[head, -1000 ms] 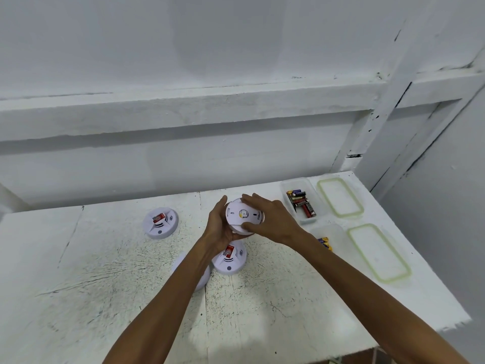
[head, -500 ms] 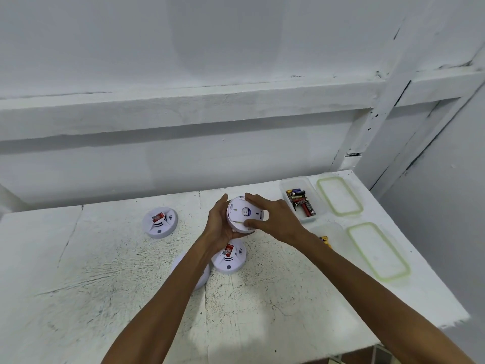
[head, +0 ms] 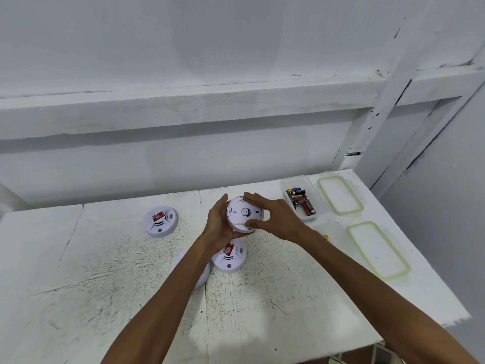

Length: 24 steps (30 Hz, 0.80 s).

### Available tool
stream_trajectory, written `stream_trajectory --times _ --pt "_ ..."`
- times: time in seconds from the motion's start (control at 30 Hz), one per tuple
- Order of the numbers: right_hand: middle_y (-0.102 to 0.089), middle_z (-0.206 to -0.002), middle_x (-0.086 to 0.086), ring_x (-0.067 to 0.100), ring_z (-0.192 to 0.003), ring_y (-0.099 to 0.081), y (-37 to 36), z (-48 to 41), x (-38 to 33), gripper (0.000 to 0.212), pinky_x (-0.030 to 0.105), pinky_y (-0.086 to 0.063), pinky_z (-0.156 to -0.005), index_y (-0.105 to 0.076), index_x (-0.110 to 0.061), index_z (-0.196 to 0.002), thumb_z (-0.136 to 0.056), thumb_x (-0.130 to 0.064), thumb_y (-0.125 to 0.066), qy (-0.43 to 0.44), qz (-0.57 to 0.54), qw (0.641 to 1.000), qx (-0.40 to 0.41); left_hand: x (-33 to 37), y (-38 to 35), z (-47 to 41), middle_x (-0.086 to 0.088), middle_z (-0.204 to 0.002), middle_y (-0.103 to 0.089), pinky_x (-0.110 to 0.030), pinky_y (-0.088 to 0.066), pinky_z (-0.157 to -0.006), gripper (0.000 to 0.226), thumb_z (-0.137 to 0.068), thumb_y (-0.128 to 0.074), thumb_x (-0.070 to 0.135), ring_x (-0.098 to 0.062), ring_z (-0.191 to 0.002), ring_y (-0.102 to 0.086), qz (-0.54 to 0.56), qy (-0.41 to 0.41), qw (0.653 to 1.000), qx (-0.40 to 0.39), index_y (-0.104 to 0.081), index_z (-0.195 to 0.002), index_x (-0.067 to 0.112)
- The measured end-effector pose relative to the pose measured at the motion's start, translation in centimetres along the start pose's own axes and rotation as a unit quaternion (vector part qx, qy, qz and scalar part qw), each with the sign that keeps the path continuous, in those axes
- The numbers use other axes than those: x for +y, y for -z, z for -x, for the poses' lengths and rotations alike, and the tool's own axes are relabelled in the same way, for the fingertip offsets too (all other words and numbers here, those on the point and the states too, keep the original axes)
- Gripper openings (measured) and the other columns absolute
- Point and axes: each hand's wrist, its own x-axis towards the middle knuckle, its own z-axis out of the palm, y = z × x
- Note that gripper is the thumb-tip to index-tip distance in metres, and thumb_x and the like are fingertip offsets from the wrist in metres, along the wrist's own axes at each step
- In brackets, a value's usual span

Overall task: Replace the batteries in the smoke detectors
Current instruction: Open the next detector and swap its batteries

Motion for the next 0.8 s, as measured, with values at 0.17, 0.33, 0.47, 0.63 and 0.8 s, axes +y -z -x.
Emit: stream_trajectory --times 0.17,0.33,0.47,0.63,0.8 --pt "-0.051 -0.147 -0.009 0.006 -0.141 -0.039 0.45 0.01 -0.19 0.075 0.041 -0.035 -0.117 -0.039 -0.04 -0.147 -0.082 -0.043 -0.077 0.017 -0.01 1.0 -0.005 -0.04 0.1 -0.04 -0.023 -0.119 -0.072 -0.068 -0.042 -0.107 0.05 -0.102 -0.043 0.051 -0.042 -0.109 -0.065 -0.001 0.0 1.0 -0.004 -0.07 -0.117 0.011" --pt "-0.048 -0.15 -0.003 0.005 -0.142 -0.037 0.5 -0.12 -0.21 0.074 0.038 -0.035 -0.116 -0.039 -0.043 -0.147 -0.083 -0.043 -0.076 0.029 -0.01 0.999 -0.01 0.06 0.07 0.01 -0.022 -0.113 -0.073 -0.065 -0.044 -0.106 0.049 -0.103 -0.042 0.048 -0.041 -0.104 -0.067 0.004 -0.005 1.0 -0.012 -0.072 -0.111 0.011" --pt "-0.048 -0.15 -0.006 0.005 -0.144 -0.032 0.49 0.05 -0.18 0.072 0.031 -0.035 -0.116 -0.04 -0.037 -0.148 -0.086 -0.034 -0.076 0.031 -0.041 0.999 -0.001 0.08 0.14 -0.08 -0.024 -0.119 -0.071 -0.064 -0.046 -0.103 0.043 -0.099 -0.044 0.039 -0.043 -0.11 -0.064 -0.005 -0.013 1.0 -0.021 -0.068 -0.118 0.009" --pt "-0.049 -0.148 -0.014 0.0 -0.133 -0.046 0.17 0.14 -0.46 0.072 0.012 -0.041 -0.104 -0.04 -0.032 -0.15 -0.087 -0.032 -0.075 0.036 -0.067 0.997 0.007 0.08 0.5 -0.43 -0.027 -0.125 -0.067 -0.061 -0.048 -0.101 0.049 -0.087 -0.054 0.028 -0.042 -0.111 -0.064 -0.017 -0.011 0.999 -0.037 -0.059 -0.13 0.005" --pt "-0.056 -0.14 -0.017 -0.001 -0.129 -0.051 -0.08 0.19 -0.51 0.06 0.019 -0.048 -0.1 -0.049 -0.028 -0.143 -0.088 -0.025 -0.074 0.004 -0.232 0.97 0.066 -0.17 0.7 -0.62 -0.027 -0.134 -0.063 -0.062 -0.048 -0.104 0.052 -0.093 -0.059 0.03 -0.045 -0.118 -0.062 -0.025 -0.011 0.999 -0.036 -0.055 -0.14 0.007"
